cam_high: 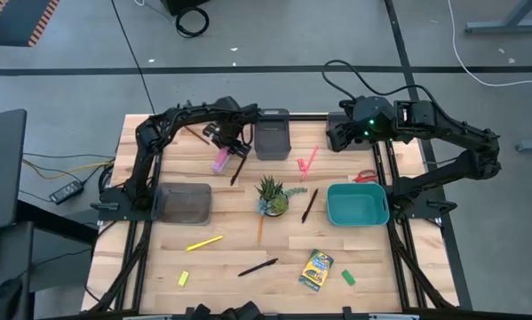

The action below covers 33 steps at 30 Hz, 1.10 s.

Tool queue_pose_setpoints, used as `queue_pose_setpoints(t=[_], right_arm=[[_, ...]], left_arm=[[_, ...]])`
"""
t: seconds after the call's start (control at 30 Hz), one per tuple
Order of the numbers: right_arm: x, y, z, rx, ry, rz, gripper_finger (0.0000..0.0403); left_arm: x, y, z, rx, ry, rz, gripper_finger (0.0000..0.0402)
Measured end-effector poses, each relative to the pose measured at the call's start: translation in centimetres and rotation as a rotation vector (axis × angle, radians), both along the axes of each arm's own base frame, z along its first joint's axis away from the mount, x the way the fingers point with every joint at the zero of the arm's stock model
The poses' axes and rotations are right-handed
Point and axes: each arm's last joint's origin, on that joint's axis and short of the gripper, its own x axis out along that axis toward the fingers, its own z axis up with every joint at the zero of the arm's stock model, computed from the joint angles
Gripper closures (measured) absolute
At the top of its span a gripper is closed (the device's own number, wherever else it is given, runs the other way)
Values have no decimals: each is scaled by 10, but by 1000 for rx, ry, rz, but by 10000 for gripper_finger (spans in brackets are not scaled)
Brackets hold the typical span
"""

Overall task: Sort crayons/erasers/pens/pencils in bins
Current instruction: Put the pink stapler into the bottom black bin

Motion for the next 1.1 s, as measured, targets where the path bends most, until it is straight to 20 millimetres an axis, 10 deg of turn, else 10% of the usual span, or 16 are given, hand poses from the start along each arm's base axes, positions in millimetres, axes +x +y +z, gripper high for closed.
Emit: queue_pose_setpoints(t=[0.6, 0.87, 1.1], right_arm=[[-1, 0, 0, -51, 42, 46, 181], [-1, -1, 0, -83, 59, 43, 181], [-1, -2, 0, -104, 63, 21, 181]], left_arm=[[-1, -15, 124, 77, -45, -408, 249], [-61, -53, 191, 154, -205, -548, 249], [-109, -108, 190, 84, -271, -641, 249]])
